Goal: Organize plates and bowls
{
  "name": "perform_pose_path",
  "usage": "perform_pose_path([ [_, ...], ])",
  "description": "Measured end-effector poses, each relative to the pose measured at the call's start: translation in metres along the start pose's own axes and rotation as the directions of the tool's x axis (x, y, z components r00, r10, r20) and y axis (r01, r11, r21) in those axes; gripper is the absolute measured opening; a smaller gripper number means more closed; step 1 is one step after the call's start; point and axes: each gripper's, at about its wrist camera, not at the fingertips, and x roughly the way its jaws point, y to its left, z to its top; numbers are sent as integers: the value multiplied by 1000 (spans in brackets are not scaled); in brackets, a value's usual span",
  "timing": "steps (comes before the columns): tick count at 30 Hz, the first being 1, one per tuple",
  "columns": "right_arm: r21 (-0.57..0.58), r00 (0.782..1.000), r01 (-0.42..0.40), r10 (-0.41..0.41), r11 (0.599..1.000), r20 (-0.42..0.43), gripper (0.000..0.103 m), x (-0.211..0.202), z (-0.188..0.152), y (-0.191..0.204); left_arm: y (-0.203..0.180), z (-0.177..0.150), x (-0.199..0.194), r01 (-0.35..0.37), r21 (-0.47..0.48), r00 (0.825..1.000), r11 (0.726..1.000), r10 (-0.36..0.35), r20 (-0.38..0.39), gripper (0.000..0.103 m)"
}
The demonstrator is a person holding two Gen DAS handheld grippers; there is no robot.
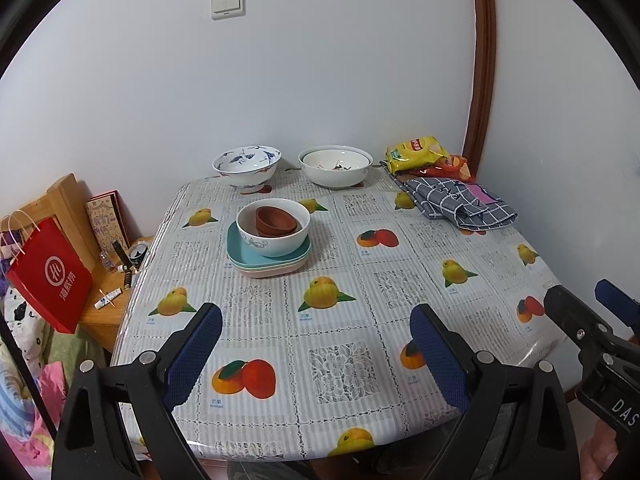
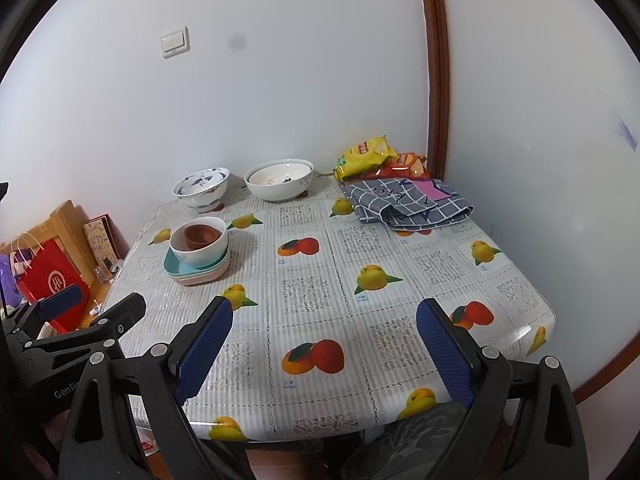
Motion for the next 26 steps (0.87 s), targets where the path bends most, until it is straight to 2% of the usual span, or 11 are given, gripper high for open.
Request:
perform_pose_path([
  [26,4,1000,-19,19,1000,13,92,0,1,3,2,0,12,8,-15,1000,1000,-8,-11,95],
])
